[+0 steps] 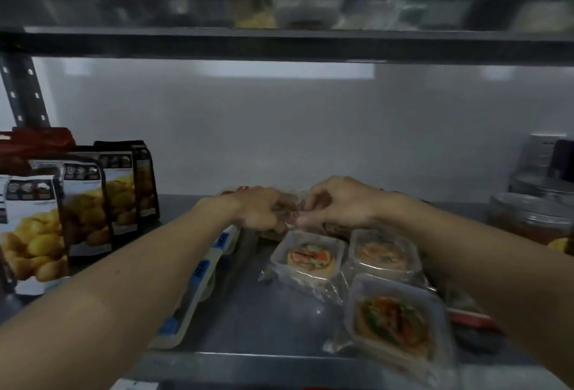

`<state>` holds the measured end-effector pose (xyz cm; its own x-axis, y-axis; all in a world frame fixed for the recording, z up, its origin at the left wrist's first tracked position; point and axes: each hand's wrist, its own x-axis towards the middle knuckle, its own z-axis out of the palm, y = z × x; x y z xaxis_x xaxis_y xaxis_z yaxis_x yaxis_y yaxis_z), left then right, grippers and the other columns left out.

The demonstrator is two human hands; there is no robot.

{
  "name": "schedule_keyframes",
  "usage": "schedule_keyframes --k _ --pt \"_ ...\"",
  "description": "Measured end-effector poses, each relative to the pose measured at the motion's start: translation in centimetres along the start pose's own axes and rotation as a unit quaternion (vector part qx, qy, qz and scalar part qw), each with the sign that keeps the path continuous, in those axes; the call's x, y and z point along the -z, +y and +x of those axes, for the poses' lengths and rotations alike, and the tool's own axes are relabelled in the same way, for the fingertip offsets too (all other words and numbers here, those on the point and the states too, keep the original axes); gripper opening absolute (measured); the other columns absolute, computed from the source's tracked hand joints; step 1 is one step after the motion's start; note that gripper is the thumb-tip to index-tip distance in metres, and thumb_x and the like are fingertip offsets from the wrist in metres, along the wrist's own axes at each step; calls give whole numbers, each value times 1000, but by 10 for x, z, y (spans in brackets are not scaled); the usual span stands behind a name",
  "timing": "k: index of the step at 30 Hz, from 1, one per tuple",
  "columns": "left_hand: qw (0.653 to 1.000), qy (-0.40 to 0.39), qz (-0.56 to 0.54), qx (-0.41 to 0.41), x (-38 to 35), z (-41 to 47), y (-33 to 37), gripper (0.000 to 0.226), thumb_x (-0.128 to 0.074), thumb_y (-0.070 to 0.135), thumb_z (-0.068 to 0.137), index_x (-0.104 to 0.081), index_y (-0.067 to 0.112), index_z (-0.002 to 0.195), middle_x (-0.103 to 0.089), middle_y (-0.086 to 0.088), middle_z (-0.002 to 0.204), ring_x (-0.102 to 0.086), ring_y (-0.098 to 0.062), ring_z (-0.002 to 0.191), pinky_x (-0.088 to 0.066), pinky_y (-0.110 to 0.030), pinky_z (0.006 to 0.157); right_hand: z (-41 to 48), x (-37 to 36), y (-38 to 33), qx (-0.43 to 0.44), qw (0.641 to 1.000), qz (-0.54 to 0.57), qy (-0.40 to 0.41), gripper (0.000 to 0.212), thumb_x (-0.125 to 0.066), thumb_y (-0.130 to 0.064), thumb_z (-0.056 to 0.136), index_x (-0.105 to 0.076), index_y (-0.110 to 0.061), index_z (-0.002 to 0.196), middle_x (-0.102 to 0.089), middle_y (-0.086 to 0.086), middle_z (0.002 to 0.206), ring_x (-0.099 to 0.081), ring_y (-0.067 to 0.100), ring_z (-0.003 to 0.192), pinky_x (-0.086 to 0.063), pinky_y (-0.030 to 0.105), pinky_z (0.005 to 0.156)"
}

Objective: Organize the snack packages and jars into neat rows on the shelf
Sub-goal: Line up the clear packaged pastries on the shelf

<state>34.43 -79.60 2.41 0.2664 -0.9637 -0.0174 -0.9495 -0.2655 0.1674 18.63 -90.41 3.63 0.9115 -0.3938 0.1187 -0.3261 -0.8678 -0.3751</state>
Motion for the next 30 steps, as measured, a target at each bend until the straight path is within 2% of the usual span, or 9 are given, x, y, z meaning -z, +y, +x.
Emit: schedule_keyframes --k 3,5,9,14,18,22,26,30 --pt "1000 -1 -23 -12 3 6 -10 56 -70 38 81 -53 31 134 -56 8 135 -53 -15 121 -43 -31 100 19 2 8 -17 999 -30 27 38 -75 -50 78 -70 -21 102 -65 -6 103 -60 14 97 -49 28 85" --pt "1000 -3 -16 -17 3 10 -15 50 -72 40 79 -59 30 127 -61 7 128 -57 -15 113 -46 -33 98 29 -1 12 -32 998 -49 2 40 -73 -50 81 -69 -21 108 -64 -6 107 -59 15 100 -47 26 84" --pt "999 9 -39 -24 -1 16 -20 40 -77 40 73 -69 27 110 -70 7 107 -62 -14 100 -49 -39 94 39 -11 12 -41 996 -44 -65 53 -71 -51 82 -61 -23 127 -63 -6 125 -57 14 112 -44 27 93" --pt "997 -2 -70 -27 -2 16 -25 43 -77 40 75 -66 33 117 -66 12 118 -58 -10 111 -45 -32 99 43 -14 13 -56 992 -28 -114 71 -73 -43 82 -46 -21 144 -51 -4 143 -49 16 127 -39 26 102" --pt "995 -15 -88 -36 -2 16 -29 40 -76 35 79 -65 36 117 -65 14 119 -57 -10 114 -42 -37 103 44 -16 13 -65 990 -25 -122 74 -74 -42 81 -43 -23 145 -47 -3 144 -46 17 128 -37 26 100" --pt "995 -11 -95 -34 -4 15 -30 45 -75 32 80 -62 34 123 -63 14 123 -56 -10 116 -41 -36 105 44 -17 13 -63 992 -17 -106 68 -76 -40 81 -48 -22 141 -53 -1 137 -50 17 120 -41 25 95" --pt "995 -9 -97 -22 -6 14 -31 55 -76 36 78 -57 31 129 -62 9 125 -57 -12 113 -45 -36 101 45 -19 15 -58 993 -12 -99 64 -78 -37 79 -52 -22 136 -54 -1 134 -52 18 118 -43 30 100" --pt "996 8 -85 -14 -4 14 -30 62 -76 38 78 -53 27 134 -60 5 128 -58 -16 112 -47 -34 98 44 -22 18 -40 997 5 -59 59 -80 -37 77 -55 -24 129 -54 0 133 -53 21 118 -46 37 101"
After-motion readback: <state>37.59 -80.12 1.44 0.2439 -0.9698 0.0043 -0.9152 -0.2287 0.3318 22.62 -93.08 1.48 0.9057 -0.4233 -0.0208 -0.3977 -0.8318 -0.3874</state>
